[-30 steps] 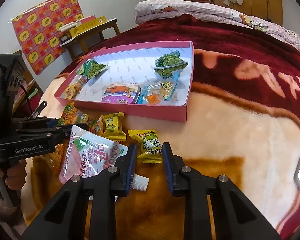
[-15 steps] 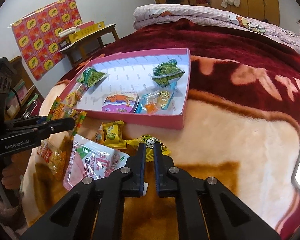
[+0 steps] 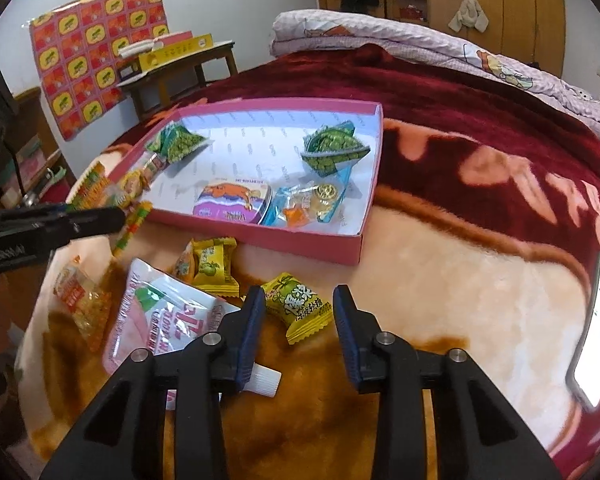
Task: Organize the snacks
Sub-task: 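Grasp a striped candy stick packet with the left tool while the right grasps a yellow candy packet, then carry both candy packets up and into the pink tray, then open both tools to drop the candy packets in the tray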
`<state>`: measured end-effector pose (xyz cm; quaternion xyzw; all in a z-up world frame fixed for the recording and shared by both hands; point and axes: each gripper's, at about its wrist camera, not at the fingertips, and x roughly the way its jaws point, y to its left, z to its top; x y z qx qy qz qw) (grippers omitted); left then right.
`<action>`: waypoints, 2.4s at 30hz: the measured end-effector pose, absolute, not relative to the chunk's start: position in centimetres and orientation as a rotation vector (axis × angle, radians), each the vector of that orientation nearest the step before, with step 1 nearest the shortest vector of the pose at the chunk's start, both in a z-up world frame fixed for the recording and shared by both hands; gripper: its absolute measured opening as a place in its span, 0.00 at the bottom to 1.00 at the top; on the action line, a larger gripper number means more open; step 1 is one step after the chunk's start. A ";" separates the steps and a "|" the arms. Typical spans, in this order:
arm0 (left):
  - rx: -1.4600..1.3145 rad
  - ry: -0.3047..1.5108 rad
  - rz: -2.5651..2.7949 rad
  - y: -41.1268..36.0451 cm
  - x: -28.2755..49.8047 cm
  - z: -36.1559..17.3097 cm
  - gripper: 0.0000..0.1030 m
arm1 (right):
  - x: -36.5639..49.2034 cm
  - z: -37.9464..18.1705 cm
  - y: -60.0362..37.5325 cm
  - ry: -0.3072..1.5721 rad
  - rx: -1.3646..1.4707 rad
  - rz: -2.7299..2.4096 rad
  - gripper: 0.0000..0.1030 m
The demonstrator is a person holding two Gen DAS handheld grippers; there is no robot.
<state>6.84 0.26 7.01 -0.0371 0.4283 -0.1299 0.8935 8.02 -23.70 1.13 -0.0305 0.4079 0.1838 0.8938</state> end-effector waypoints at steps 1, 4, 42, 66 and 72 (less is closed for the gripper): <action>-0.079 0.887 -0.268 0.3 6.9 7.0 0.26 | 8.2 0.9 -23.7 0.852 -0.062 0.386 0.35; -0.082 0.882 -0.264 0.5 6.9 7.2 0.26 | 8.4 0.5 -23.4 0.864 -0.080 0.391 0.35; -0.028 0.860 -0.174 1.3 11.9 4.9 0.27 | 12.2 4.1 -21.6 0.772 -0.040 0.436 0.25; -0.038 0.855 -0.156 1.9 10.8 5.7 0.37 | 15.3 3.6 -20.5 0.768 -0.006 0.370 0.34; -0.045 0.854 -0.154 2.2 10.5 6.0 0.37 | 14.7 4.0 -20.3 0.754 -0.011 0.386 0.37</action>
